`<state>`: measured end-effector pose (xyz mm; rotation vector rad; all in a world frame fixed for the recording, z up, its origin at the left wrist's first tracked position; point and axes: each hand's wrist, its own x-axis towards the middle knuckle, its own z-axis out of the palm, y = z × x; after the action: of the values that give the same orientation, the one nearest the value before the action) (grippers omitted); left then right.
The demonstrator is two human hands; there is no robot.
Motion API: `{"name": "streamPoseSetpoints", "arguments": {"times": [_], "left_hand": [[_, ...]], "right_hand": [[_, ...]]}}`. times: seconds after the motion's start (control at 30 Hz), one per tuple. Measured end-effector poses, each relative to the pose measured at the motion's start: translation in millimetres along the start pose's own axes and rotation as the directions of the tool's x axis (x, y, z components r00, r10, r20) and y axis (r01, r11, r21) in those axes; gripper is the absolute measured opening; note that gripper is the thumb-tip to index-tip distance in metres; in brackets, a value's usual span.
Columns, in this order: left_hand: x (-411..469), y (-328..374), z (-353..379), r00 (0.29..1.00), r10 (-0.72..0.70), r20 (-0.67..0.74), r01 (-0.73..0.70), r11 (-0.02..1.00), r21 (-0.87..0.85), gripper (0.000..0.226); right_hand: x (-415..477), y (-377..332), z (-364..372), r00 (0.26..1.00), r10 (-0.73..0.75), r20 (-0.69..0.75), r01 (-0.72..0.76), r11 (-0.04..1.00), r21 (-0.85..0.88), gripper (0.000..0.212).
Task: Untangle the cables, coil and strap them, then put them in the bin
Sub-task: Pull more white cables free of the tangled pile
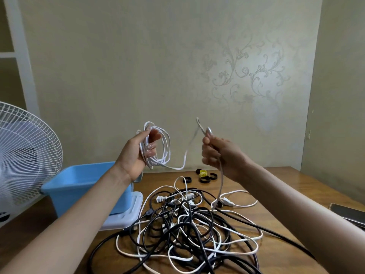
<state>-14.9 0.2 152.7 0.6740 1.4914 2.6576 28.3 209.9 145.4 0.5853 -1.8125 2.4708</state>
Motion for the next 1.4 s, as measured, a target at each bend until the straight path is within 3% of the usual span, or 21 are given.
{"name": "streamPoseSetpoints", "arguments": {"times": [0.2, 0.3, 0.37, 0.43, 0.53, 0.6, 0.67, 0.8, 0.87, 1.03, 1.1, 1.17, 1.23, 1.3, 1.37, 1.4], "left_hand": [[-2.5, -8.7, 11.3, 0.998, -0.053, 0.02, 0.045, 0.96, 0.276, 0.03], [-1.3, -18.6, 15.3, 0.977, -0.197, 0.08, 0.156, 0.92, 0.359, 0.049], [1.5, -23.0, 16.0, 0.936, -0.323, 0.142, 0.25, 0.891, 0.379, 0.062], [0.7, -25.3, 18.1, 0.889, -0.418, 0.187, 0.315, 0.855, 0.412, 0.066], [-2.9, -35.0, 21.6, 0.881, -0.454, 0.13, 0.351, 0.814, 0.463, 0.051], [-0.9, -42.5, 18.1, 0.9, -0.433, 0.038, 0.375, 0.819, 0.435, 0.041], [3.5, -43.5, 12.5, 0.904, -0.427, 0.013, 0.401, 0.859, 0.318, 0.032], [8.1, -22.9, -3.6, 0.879, -0.42, 0.225, 0.434, 0.901, -0.014, 0.035], [6.4, -14.4, -9.4, 0.867, -0.379, 0.323, 0.421, 0.904, -0.07, 0.042], [5.2, -6.9, -7.3, 0.875, -0.317, 0.366, 0.358, 0.933, -0.047, 0.054], [2.2, -7.6, -2.9, 0.884, -0.271, 0.381, 0.305, 0.952, -0.032, 0.052], [-0.2, -9.8, -0.6, 0.875, -0.254, 0.413, 0.308, 0.949, -0.07, 0.05], [-3.3, -12.2, 3.6, 0.775, -0.285, 0.564, 0.428, 0.893, -0.137, 0.043], [-7.5, -15.4, 11.7, 0.649, -0.289, 0.704, 0.552, 0.816, -0.173, 0.035], [-8.7, -18.1, 11.9, 0.617, -0.295, 0.729, 0.59, 0.787, -0.181, 0.037], [-8.4, -20.9, 7.8, 0.6, -0.31, 0.738, 0.598, 0.786, -0.156, 0.036]], "right_hand": [[1.4, 2.8, 6.3, 0.991, -0.013, 0.136, 0.055, 0.95, -0.308, 0.032], [5.7, -0.7, 16.8, 0.992, -0.072, 0.103, 0.112, 0.881, -0.46, 0.032], [9.1, -8.8, 20.2, 0.992, -0.007, 0.123, 0.073, 0.832, -0.549, 0.033], [10.8, -16.4, 21.8, 0.968, 0.169, 0.183, -0.014, 0.771, -0.637, 0.033], [8.9, -15.8, 28.3, 0.933, 0.307, 0.189, -0.027, 0.583, -0.812, 0.033], [4.6, -7.3, 35.2, 0.952, 0.251, 0.175, 0.034, 0.483, -0.875, 0.032], [-3.8, 5.1, 37.7, 0.961, 0.191, 0.201, 0.095, 0.454, -0.886, 0.03], [-23.6, 28.7, 24.8, 0.927, 0.189, 0.324, 0.167, 0.564, -0.808, 0.03], [-26.6, 35.7, 13.2, 0.912, 0.219, 0.348, 0.143, 0.624, -0.768, 0.029], [-32.5, 48.8, 4.7, 0.94, 0.189, 0.283, 0.064, 0.718, -0.693, 0.03], [-27.6, 51.4, 3.5, 0.989, 0.117, 0.089, -0.04, 0.798, -0.602, 0.048], [-17.7, 50.5, 1.0, 0.994, 0.062, -0.087, -0.098, 0.851, -0.515, 0.088], [-7.9, 48.4, 4.1, 0.995, 0.1, -0.012, -0.097, 0.917, -0.388, 0.109], [1.6, 47.7, 4.1, 0.977, 0.126, 0.171, -0.089, 0.974, -0.208, 0.1], [2.0, 40.7, 4.5, 0.961, 0.101, 0.258, -0.075, 0.991, -0.108, 0.065], [1.0, 38.6, 4.8, 0.972, 0.08, 0.22, -0.055, 0.992, -0.118, 0.045]]}}
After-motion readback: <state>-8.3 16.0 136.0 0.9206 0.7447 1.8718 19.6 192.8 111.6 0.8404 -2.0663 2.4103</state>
